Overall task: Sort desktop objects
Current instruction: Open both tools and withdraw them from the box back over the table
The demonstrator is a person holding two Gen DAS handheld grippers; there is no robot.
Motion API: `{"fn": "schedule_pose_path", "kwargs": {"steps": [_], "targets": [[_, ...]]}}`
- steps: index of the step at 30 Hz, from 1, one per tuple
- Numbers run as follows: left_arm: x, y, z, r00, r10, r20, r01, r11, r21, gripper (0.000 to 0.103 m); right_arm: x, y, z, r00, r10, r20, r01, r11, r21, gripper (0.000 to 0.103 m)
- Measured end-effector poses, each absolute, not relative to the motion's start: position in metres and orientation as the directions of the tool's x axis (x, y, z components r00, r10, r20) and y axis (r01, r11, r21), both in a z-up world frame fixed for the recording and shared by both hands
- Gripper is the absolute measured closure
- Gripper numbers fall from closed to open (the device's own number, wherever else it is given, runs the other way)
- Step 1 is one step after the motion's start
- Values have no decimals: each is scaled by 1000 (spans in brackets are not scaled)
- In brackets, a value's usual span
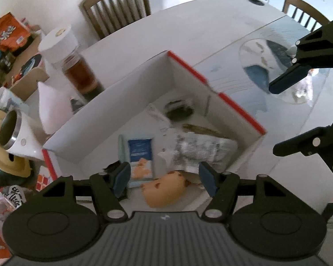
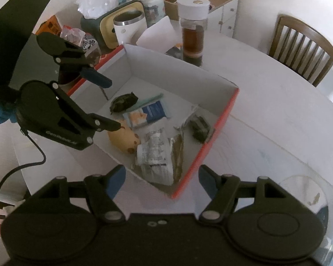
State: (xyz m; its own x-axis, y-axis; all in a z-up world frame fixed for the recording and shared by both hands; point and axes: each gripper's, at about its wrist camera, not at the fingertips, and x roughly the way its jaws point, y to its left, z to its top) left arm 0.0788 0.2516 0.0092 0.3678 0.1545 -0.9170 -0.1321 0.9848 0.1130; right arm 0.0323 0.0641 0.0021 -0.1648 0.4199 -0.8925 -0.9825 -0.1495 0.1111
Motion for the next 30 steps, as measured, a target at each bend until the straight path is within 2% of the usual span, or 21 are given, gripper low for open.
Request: {"fn": "schedule_pose_path", "kwargs": {"steps": [30], "targets": [[136,89,25,403,-16,-915,155,987,51,36,162,-102,8,-54,453,-890,-982,139,130,30]]}}
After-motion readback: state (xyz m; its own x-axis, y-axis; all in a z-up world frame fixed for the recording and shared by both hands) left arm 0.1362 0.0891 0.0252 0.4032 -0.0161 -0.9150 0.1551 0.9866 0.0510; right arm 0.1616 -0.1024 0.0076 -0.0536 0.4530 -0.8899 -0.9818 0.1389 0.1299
